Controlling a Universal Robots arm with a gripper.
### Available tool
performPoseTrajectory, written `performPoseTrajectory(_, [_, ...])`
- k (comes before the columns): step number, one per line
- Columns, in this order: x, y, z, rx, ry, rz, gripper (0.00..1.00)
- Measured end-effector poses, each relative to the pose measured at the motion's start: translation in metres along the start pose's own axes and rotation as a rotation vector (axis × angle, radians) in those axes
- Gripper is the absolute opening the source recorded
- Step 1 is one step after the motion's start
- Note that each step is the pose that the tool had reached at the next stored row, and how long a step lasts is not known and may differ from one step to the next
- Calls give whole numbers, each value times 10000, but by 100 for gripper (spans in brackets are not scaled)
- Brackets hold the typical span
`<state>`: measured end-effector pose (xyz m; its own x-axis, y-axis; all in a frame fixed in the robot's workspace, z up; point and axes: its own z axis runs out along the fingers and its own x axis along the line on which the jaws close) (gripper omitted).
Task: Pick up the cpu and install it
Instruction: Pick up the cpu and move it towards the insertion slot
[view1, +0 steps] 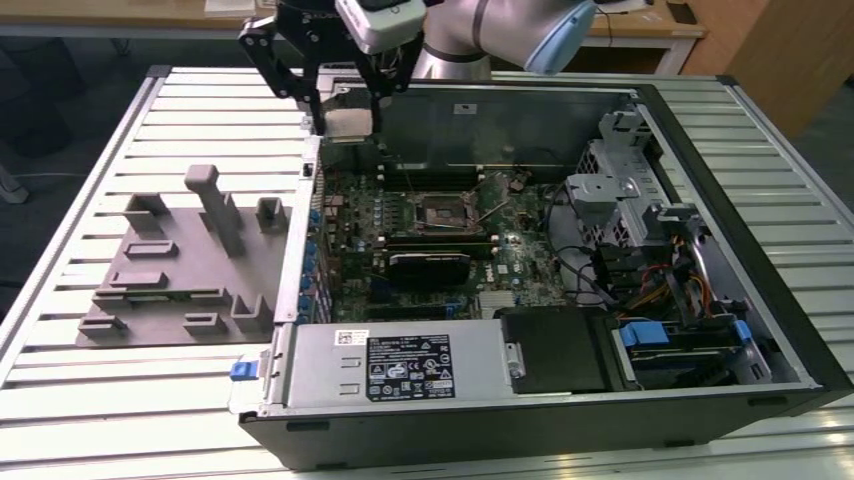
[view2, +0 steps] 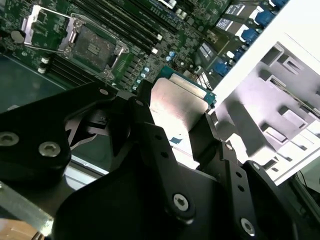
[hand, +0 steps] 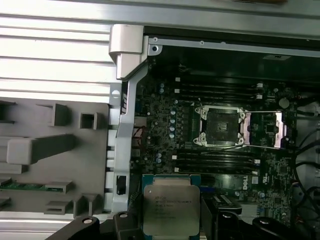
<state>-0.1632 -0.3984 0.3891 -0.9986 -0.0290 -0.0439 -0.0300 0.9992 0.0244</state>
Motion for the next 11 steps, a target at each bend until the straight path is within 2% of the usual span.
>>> performPoseTrajectory(11, [-256,-8,11,-1,1,1,55])
